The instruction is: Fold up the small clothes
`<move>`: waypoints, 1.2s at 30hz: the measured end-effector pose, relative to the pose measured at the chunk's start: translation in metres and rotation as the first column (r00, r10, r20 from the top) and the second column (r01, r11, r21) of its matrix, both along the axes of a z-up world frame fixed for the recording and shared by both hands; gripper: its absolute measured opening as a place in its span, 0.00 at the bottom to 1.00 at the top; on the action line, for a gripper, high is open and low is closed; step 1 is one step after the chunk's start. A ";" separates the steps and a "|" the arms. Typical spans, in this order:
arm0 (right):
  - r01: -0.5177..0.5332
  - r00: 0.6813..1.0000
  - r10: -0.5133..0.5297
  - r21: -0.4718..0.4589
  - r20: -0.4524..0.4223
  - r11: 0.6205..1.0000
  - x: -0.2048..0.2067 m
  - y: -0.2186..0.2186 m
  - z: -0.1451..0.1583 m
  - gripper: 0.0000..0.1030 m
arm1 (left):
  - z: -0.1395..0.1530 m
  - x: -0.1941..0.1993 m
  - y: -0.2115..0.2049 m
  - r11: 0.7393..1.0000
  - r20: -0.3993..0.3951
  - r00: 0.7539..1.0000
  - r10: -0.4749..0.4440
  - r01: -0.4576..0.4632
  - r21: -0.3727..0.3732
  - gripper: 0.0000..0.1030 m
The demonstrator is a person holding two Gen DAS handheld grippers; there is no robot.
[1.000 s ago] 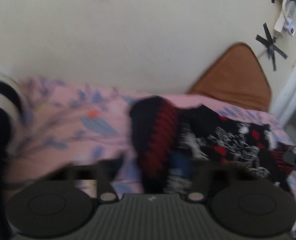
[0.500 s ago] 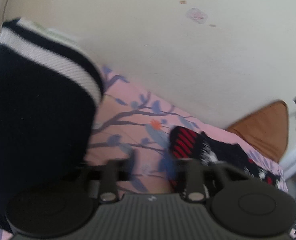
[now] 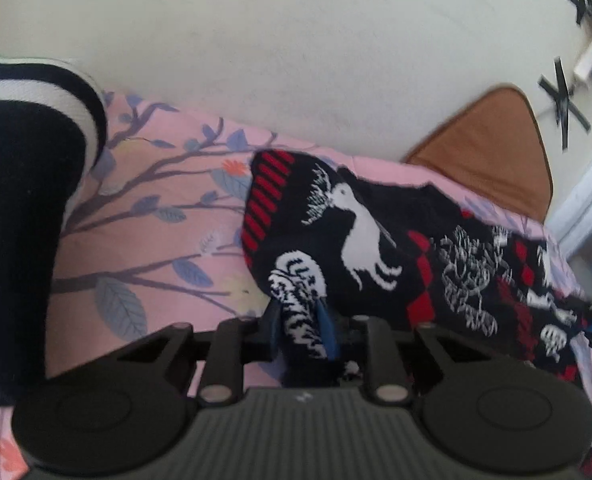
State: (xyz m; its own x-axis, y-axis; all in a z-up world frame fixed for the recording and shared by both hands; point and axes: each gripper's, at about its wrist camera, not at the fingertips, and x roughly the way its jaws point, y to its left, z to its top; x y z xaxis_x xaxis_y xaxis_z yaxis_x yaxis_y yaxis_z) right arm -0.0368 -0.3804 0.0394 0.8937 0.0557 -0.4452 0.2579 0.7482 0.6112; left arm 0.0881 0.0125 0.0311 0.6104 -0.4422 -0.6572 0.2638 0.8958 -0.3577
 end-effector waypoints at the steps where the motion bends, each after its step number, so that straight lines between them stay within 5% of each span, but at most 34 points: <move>1: 0.005 1.000 -0.006 -0.046 -0.019 0.999 0.008 0.003 0.004 0.10 | 0.001 -0.001 0.004 1.000 0.015 1.000 0.011 -0.011 -0.018 0.16; 5: -0.038 0.980 0.051 -0.070 0.194 0.997 0.008 0.014 0.046 0.08 | 0.006 -0.012 0.023 0.992 0.095 0.991 0.096 -0.088 -0.085 0.11; 9: -0.080 0.892 0.142 -0.159 0.430 0.984 -0.003 0.031 0.076 0.08 | -0.006 -0.002 0.031 0.980 0.052 0.979 0.197 -0.196 -0.016 0.03; 11: -0.060 0.932 0.130 -0.209 0.339 0.976 0.013 0.034 0.064 0.08 | -0.014 0.005 0.038 0.978 -0.004 0.979 0.202 -0.202 -0.053 0.05; 13: -0.039 0.988 0.076 -0.261 0.134 0.965 0.038 0.031 0.034 0.08 | -0.006 0.007 0.039 0.979 0.007 0.981 0.194 -0.193 -0.064 0.09; 15: -0.053 0.999 0.053 -0.217 -0.007 0.975 0.049 0.020 0.004 0.08 | 0.004 0.009 0.034 0.981 0.058 0.980 0.188 -0.185 -0.049 0.42; 16: -0.056 0.998 0.055 -0.160 -0.009 0.986 0.046 0.011 -0.007 0.09 | 0.009 0.011 0.030 0.982 0.077 0.979 0.186 -0.183 -0.043 0.77; 17: -0.052 0.998 0.054 -0.094 0.023 0.994 0.041 0.003 -0.013 0.09 | 0.012 0.014 0.023 0.985 0.097 0.981 0.170 -0.167 -0.038 0.93; 18: -0.054 0.998 0.056 -0.048 0.033 0.997 0.038 -0.003 -0.015 0.09 | 0.015 0.019 0.014 0.990 0.116 0.984 0.138 -0.136 -0.021 0.94; 21: -0.061 0.997 0.061 -0.017 0.037 0.998 0.037 -0.007 -0.017 0.09 | 0.014 0.035 -0.018 0.995 0.140 0.987 0.076 -0.085 0.061 0.91; 22: -0.062 0.997 0.063 -0.032 0.036 0.998 0.040 -0.005 -0.015 0.11 | 0.011 0.042 -0.028 0.995 0.136 0.989 0.051 -0.063 0.081 0.69; 23: -0.065 0.997 0.067 -0.060 0.034 0.996 0.040 -0.002 -0.011 0.09 | 0.006 0.047 -0.036 0.993 0.122 0.992 0.021 -0.035 0.110 0.23; 24: -0.065 0.997 0.069 -0.095 0.037 0.993 0.041 0.004 -0.008 0.08 | 0.002 0.055 -0.044 0.988 0.098 0.995 0.010 -0.025 0.152 0.11; 30: -0.060 0.944 0.097 -0.125 0.315 0.990 0.022 0.006 0.042 0.08 | 0.002 0.045 -0.012 0.981 0.189 0.964 0.187 -0.192 0.011 0.11; 32: -0.059 0.958 0.095 -0.136 0.270 0.989 0.035 0.004 0.038 0.08 | -0.010 0.052 -0.010 0.978 0.147 0.968 0.202 -0.208 0.031 0.12; 34: -0.052 0.994 0.072 -0.213 0.085 0.976 0.061 0.009 0.020 0.08 | -0.019 0.059 -0.016 0.979 0.108 0.978 0.178 -0.187 0.083 0.17; 35: -0.059 0.998 0.057 -0.247 -0.015 0.967 0.072 0.012 0.008 0.08 | -0.015 0.057 -0.017 0.979 0.128 0.976 0.177 -0.189 0.083 0.30; 36: -0.044 0.999 0.041 -0.242 -0.016 0.969 0.071 0.011 0.000 0.08 | -0.013 0.054 -0.018 0.977 0.147 0.973 0.177 -0.192 0.095 0.43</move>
State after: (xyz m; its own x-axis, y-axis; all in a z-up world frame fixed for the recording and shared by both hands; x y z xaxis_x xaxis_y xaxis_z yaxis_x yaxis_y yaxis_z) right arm 0.0346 -0.3696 0.0392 0.8878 -0.0173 -0.4599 0.2285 0.8839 0.4079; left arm 0.1422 -0.0055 0.0180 0.7623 -0.2445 -0.5992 0.1303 0.9649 -0.2279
